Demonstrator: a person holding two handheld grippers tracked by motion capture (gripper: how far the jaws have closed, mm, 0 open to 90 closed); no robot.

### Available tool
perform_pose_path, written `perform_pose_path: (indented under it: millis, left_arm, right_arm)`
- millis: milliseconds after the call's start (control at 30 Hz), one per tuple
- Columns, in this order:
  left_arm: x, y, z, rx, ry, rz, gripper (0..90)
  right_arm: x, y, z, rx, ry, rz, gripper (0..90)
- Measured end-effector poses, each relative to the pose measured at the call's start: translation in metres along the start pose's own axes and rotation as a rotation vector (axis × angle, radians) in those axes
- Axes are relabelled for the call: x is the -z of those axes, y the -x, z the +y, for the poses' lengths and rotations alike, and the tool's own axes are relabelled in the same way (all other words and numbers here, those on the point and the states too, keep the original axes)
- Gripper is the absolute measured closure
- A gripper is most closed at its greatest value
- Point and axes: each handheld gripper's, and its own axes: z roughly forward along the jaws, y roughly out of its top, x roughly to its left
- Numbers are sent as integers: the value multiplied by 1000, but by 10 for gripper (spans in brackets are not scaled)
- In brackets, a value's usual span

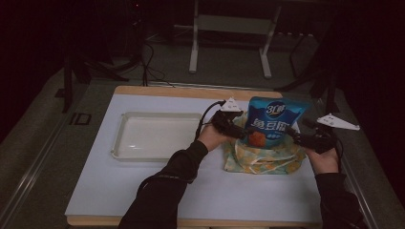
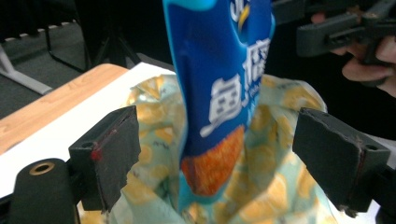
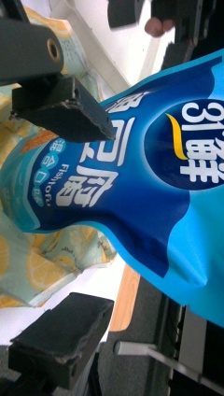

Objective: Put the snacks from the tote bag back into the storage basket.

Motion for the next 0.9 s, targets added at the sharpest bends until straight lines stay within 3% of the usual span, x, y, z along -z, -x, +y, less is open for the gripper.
perform_pose_path:
  millis: [267,333,467,700,900]
  left_arm:
    - [-16,-2,13,-3,-15,16,235]
    - [-19,-3,14,1,-10,30,307]
    - [-23,-5,16,17,-11,10,384]
    - [-34,-4,18,16,-24,-10,395]
    - [-35,-2,18,11,-9,-3,557]
  right_arm:
    - [-9,4,3,-11,-12,18,203]
    - [-12,4,3,-7,-16,19,217]
    - [-18,6,5,-12,-27,30,250]
    - [-26,8,8,-16,-33,55,404]
    - [-32,6,6,-6,-41,80,522]
